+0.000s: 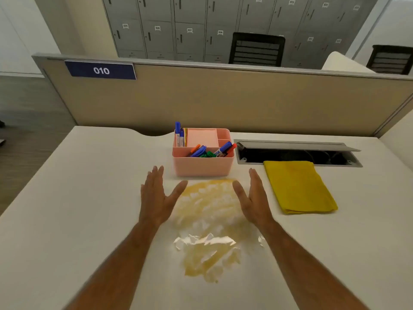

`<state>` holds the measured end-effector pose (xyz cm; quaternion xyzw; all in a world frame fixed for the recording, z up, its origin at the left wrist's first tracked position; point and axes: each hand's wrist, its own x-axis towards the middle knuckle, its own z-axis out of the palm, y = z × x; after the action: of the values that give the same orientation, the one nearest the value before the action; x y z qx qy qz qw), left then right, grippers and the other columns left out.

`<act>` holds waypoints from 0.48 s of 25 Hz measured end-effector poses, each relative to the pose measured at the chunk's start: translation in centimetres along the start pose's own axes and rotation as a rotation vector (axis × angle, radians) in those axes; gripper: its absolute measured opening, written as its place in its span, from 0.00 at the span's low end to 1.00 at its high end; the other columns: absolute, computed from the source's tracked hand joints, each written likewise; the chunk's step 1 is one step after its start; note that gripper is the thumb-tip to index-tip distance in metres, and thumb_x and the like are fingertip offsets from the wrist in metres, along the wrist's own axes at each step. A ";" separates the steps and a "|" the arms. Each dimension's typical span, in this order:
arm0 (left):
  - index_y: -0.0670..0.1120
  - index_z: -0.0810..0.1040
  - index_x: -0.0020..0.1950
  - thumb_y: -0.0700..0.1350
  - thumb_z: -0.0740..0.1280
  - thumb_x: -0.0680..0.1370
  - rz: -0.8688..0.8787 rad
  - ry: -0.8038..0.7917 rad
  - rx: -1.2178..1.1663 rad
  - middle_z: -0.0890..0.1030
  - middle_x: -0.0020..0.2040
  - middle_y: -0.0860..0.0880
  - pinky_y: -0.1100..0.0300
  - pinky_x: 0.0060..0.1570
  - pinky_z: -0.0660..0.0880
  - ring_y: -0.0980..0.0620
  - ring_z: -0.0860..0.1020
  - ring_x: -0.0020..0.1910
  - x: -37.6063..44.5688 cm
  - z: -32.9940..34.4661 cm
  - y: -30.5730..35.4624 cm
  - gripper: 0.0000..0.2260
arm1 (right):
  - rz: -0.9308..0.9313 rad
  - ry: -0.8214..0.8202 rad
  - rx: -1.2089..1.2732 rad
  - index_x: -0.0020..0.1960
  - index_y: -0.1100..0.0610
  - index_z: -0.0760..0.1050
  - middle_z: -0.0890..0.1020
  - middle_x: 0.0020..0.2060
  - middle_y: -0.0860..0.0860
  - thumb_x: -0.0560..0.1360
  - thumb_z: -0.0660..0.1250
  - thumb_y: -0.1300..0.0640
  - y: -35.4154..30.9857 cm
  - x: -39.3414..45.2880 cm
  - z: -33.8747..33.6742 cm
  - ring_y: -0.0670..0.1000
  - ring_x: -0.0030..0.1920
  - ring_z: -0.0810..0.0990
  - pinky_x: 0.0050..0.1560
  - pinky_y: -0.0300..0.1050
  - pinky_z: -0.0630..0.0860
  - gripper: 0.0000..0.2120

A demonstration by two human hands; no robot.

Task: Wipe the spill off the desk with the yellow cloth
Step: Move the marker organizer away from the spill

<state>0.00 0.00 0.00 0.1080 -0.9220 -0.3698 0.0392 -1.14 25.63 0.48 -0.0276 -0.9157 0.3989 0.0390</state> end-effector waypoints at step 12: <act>0.61 0.77 0.61 0.76 0.46 0.68 -0.253 -0.065 -0.817 0.84 0.55 0.55 0.65 0.38 0.77 0.55 0.85 0.46 9.6 1.8 3.8 0.34 | 0.376 -0.071 0.896 0.67 0.46 0.76 0.86 0.55 0.53 0.65 0.49 0.23 -4.1 10.4 4.1 0.55 0.55 0.85 0.54 0.54 0.81 0.42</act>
<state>-10.24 1.65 1.23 0.1839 -0.6799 -0.7099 0.0040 -11.97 20.69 1.26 -0.1593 -0.6338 0.7548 -0.0569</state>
